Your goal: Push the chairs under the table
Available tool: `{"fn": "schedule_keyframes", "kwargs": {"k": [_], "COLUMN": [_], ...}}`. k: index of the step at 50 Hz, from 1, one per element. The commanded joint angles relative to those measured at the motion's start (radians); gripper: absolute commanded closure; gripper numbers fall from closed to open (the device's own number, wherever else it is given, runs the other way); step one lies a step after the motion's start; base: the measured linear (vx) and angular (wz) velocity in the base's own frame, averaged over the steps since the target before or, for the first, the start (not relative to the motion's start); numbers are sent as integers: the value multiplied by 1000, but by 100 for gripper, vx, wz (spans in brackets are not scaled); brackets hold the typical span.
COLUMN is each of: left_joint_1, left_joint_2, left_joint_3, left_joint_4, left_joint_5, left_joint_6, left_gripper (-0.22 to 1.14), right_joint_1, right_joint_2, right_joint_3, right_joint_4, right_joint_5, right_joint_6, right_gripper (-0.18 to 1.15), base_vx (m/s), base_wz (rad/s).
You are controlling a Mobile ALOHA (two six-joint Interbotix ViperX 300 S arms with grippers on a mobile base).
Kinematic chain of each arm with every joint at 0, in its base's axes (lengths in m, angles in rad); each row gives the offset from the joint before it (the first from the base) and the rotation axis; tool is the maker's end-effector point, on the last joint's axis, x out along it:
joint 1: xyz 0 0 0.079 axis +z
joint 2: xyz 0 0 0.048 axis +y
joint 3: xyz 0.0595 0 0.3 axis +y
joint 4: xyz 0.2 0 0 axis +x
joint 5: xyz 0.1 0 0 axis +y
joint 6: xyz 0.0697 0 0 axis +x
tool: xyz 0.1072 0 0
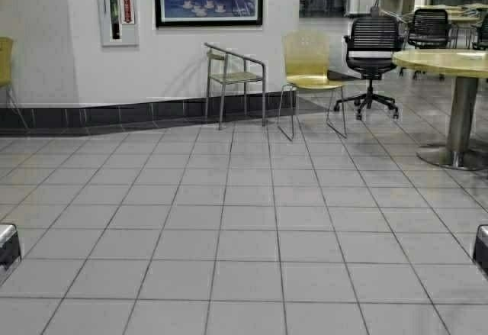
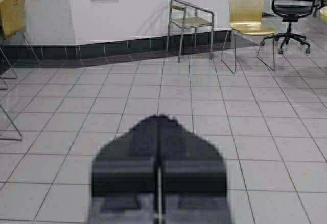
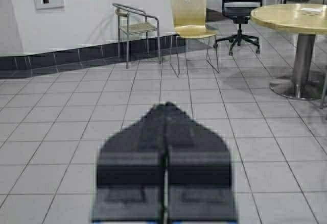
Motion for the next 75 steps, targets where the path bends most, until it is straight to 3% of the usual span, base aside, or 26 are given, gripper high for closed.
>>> {"fn": "schedule_keyframes", "kwargs": {"k": [1, 5, 32, 75], "left_joint_1": [-6, -6, -6, -6], "left_joint_2": [-32, -35, -23, 15], "left_joint_3": [17, 18, 15, 17], "left_joint_4": [5, 5, -2, -5], "left_joint_5": [40, 57, 78, 95], "left_joint_6": [-6, -6, -35, -41], "left_gripper": [93, 84, 89, 89], "right_joint_1": [5, 9, 29, 34], "right_joint_2": [3, -2, -29, 9], "right_joint_3": [3, 3, -11, -12], "right_joint_4": [0, -2, -11, -11], "right_joint_5": [18, 80, 124, 95], "right_joint_6": [6, 9, 8, 32], "right_gripper": [90, 87, 92, 92], "base_vx": [15, 17, 23, 34], "base_wz": [1, 3, 13, 37]}}
